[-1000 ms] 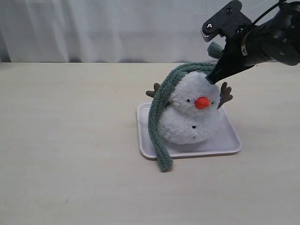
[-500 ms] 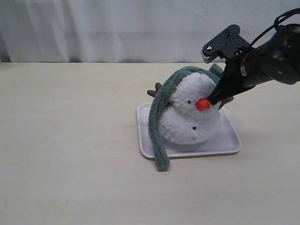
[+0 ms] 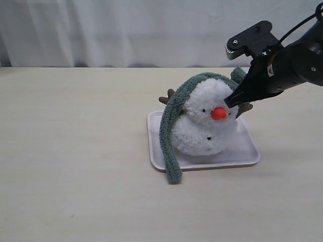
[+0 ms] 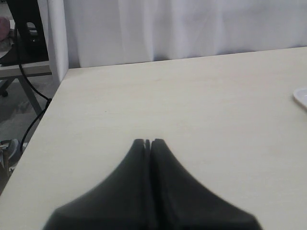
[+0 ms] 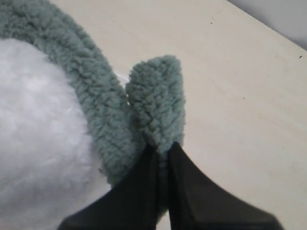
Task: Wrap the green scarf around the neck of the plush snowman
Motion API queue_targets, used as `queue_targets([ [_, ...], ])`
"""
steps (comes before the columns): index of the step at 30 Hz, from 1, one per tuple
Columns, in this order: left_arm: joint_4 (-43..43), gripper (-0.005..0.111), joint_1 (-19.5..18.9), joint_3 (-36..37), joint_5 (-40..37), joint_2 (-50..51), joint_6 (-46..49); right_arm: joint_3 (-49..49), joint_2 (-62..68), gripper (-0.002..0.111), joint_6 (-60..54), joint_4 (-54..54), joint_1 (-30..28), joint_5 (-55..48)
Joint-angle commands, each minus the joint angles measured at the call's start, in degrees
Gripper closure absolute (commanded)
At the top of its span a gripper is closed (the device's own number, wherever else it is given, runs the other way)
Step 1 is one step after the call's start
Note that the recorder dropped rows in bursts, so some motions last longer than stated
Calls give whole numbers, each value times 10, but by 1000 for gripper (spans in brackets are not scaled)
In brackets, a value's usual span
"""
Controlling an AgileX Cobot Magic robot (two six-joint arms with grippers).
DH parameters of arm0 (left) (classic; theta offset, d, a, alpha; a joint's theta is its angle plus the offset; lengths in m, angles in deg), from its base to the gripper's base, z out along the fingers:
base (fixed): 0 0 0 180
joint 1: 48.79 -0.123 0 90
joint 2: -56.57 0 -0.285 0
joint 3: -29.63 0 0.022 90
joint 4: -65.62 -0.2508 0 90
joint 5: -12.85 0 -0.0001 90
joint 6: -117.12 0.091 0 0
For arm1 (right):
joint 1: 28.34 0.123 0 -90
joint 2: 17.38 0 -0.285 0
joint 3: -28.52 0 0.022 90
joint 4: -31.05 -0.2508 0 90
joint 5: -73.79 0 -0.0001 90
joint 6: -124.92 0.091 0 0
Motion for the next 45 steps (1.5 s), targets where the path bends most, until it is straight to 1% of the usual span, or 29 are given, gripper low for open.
queue_targets([
  [1, 1, 107, -2, 2, 7, -2, -3, 2, -10, 102, 0, -59, -1, -20],
  [3, 1, 107, -2, 2, 7, -2, -3, 2, -7, 95, 0, -64, -1, -43],
  [8, 1, 107, -2, 2, 7, -2, -3, 2, -4, 65, -3, -77, -1, -94],
  [9, 1, 107, -2, 2, 7, -2, -3, 2, -4, 60, -17, -84, -1, -97],
  [12, 1, 107, -2, 2, 7, -2, -3, 2, -4, 53, -111, -128, -1, -112],
  [15, 1, 107, -2, 2, 7, -2, -3, 2, -4, 53, -238, -199, -1, -134],
  [18, 1, 107, -2, 2, 7, -2, -3, 2, -4, 53, -330, -252, -1, -160],
  [20, 1, 107, -2, 2, 7, -2, -3, 2, -4, 53, -365, -272, -1, -171],
  [26, 1, 107, -2, 2, 7, -2, -3, -3, -7, 53, -370, -274, -1, -162],
  [30, 1, 107, -2, 2, 7, -2, -3, -39, -29, 53, -358, -262, -1, -161],
  [32, 1, 107, -2, 2, 7, -2, -3, -54, -45, 53, -306, -228, -1, -140],
  [35, 1, 107, -2, 2, 7, -2, -3, -55, -48, 53, -138, -151, -4, -104],
  [36, 1, 107, -2, 2, 7, -2, -3, -67, -40, 54, -91, -139, -8, -117],
  [37, 1, 107, -2, 2, 7, -2, -3, -86, -27, 56, -76, -139, -14, -149],
  [38, 1, 107, -2, 2, 7, -2, -3, -108, -11, 58, -78, -142, -22, -188],
  [40, 1, 107, -2, 2, 7, -2, -3, -136, 16, 59, -142, -176, -37, -227],
  [43, 1, 107, -2, 2, 7, -2, -3, -154, 31, 59, -219, -249, -51, -199],
  [44, 1, 107, -2, 2, 7, -2, -3, -168, 36, 59, -255, -308, -61, -174],
  [45, 1, 107, -2, 2, 7, -2, -3, -177, 37, 61, -272, -338, -66, -163],
])
